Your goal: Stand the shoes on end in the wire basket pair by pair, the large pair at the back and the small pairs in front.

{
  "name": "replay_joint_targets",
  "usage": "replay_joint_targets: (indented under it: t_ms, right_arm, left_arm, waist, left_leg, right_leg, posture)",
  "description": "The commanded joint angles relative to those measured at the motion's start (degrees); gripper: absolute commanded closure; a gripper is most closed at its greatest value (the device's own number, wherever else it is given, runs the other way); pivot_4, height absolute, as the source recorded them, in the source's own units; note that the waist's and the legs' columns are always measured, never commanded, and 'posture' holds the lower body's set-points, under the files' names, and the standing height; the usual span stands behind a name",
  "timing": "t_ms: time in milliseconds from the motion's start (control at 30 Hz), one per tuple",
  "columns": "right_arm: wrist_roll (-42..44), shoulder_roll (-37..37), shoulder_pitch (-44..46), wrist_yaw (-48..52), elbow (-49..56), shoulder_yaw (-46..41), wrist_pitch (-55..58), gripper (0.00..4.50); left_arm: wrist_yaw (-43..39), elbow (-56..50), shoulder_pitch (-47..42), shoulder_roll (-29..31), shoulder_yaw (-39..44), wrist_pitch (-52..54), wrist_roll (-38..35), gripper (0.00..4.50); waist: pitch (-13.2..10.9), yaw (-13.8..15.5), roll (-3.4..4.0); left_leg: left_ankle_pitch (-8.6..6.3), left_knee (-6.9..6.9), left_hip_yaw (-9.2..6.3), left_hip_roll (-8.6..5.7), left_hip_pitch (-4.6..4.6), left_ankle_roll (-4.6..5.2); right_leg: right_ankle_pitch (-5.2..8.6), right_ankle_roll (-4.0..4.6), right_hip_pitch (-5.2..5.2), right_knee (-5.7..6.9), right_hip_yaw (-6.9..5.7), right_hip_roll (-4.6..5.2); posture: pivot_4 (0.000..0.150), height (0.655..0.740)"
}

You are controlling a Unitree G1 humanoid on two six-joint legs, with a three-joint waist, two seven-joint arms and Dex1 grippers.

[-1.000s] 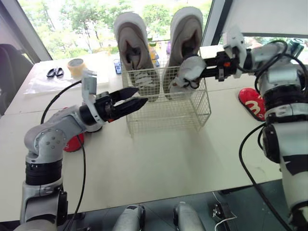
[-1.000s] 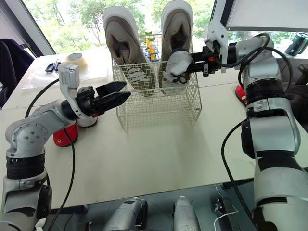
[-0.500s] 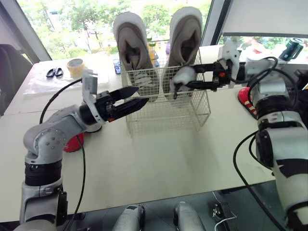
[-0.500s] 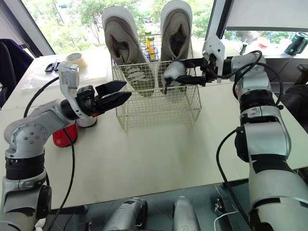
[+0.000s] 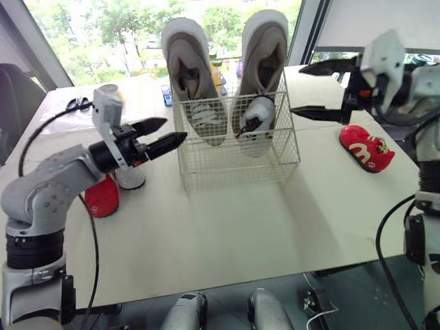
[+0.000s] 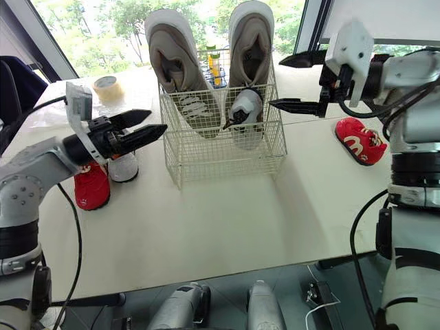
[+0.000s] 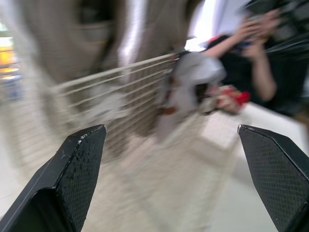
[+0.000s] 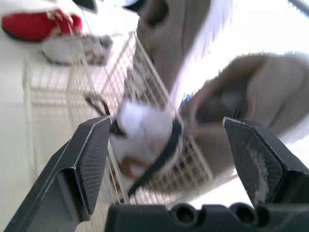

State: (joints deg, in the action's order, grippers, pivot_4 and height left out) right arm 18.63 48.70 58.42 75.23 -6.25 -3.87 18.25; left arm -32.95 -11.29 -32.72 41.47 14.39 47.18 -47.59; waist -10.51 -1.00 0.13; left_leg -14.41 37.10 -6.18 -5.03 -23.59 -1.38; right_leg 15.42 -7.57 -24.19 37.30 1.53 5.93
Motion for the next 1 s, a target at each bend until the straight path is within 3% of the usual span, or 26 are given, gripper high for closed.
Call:
replay_joint_targets:
  t_ms: [33,200,433,933,1000]
  right_arm:
    - [6.77,-0.27,-1.30,-2.70,13.98,-0.81,8.17,0.50]
    - [10.80,-2.51,-2.03,-5.96,21.16,0.52,12.92,0.50]
    - [11.58,-2.67,-2.39,-7.92,22.45,1.14,13.39,0.50]
    - [13.65,-1.11,-4.82,-12.01,25.65,-0.07,14.65,0.50]
    - [13.83,-0.92,-5.28,-12.56,26.14,-0.27,14.78,0.44]
  left_arm:
    - [8.35,8.29,-5.59,3.64,-0.12,0.38,9.73,0.00]
    - [16.22,24.01,-15.73,3.67,-4.18,5.72,19.07,0.00]
    - [16.70,37.38,-23.70,0.30,-9.12,8.85,26.57,0.00]
    - [16.34,45.96,-25.50,-5.44,-7.99,9.66,31.31,0.00]
    - [16.47,47.67,-25.50,-6.07,-7.53,8.64,31.84,0.52]
  waist:
    - [0.00,0.25,0.00]
    - [0.03,0.53,-0.07]
    - [0.03,0.33,-0.15]
    - [0.03,0.23,-0.18]
    - [0.04,0.24,-0.18]
  left_leg:
    - [0.00,0.01,-0.02,-0.01,0.00,0.00]
    - [-0.01,0.06,-0.07,-0.05,0.00,0.03]
    - [0.01,0.13,-0.09,-0.10,-0.08,0.00]
    - [0.03,0.29,-0.09,-0.08,-0.42,-0.04]
    - [0.03,0.29,-0.09,-0.08,-0.42,-0.04]
  right_leg:
    - [0.00,0.00,0.00,0.03,-0.01,0.00]
    - [-0.02,0.02,0.04,0.08,-0.04,0.01]
    - [-0.03,0.01,-0.03,0.12,-0.08,0.04]
    - [-0.03,0.01,-0.36,0.32,-0.08,0.04]
    - [-0.03,0.01,-0.37,0.32,-0.08,0.04]
  posture:
    - [0.150,0.7400]
    - [0.150,0.7400]
    - [0.150,0.7400]
    - [0.150,0.7400]
    - [0.150,0.7400]
